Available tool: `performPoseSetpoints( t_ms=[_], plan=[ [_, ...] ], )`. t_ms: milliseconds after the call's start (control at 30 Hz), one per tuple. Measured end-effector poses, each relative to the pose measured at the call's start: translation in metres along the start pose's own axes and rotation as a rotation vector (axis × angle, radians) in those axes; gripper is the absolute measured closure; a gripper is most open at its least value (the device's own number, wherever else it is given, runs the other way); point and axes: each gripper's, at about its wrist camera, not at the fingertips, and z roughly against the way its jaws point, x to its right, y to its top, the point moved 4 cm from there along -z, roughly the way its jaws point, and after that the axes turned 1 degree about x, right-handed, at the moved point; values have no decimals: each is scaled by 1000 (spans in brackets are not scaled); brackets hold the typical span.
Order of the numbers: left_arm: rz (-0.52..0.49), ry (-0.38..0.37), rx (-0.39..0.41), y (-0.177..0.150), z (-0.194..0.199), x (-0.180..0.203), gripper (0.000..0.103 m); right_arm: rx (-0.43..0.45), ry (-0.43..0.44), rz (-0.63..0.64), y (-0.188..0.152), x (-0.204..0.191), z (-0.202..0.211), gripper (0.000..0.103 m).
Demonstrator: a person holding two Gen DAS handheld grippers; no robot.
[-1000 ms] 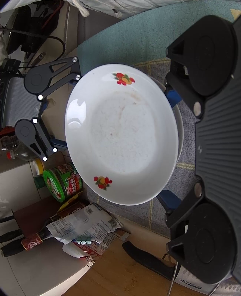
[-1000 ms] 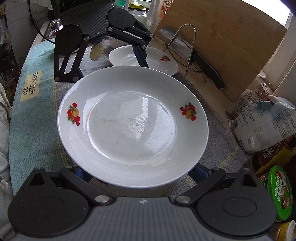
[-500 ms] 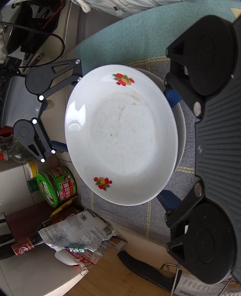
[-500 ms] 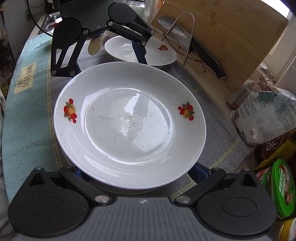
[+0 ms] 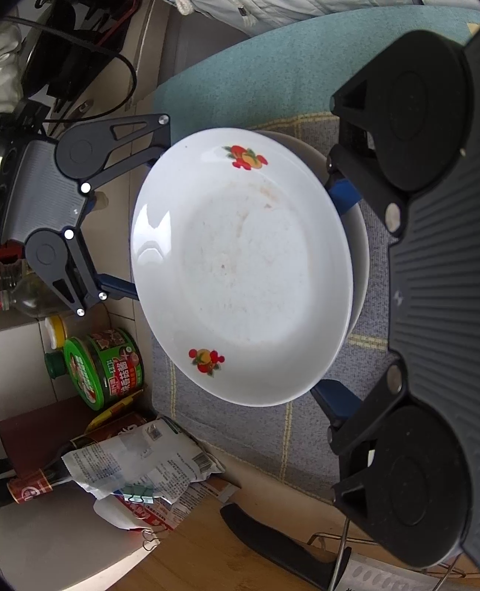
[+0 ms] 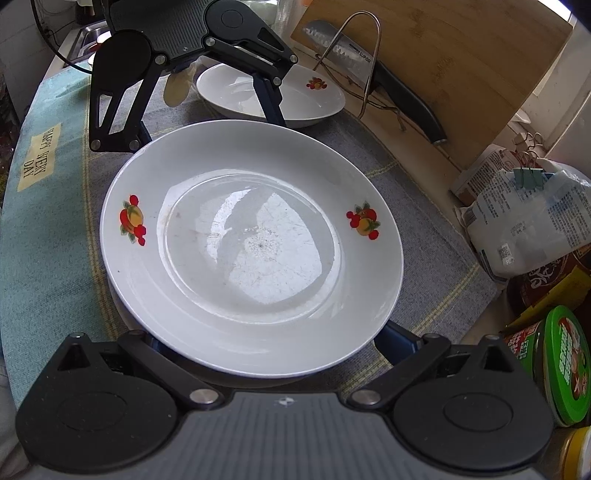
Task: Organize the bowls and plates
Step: 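Set the large plate down flat on the stained plate with both grippers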
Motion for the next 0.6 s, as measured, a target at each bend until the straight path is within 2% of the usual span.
performPoseSetpoints(
  t_ms=[600],
  plan=[
    [-8, -11, -17, 1, 4, 0, 8, -28, 7, -6, 3, 1, 3, 0]
  ],
)
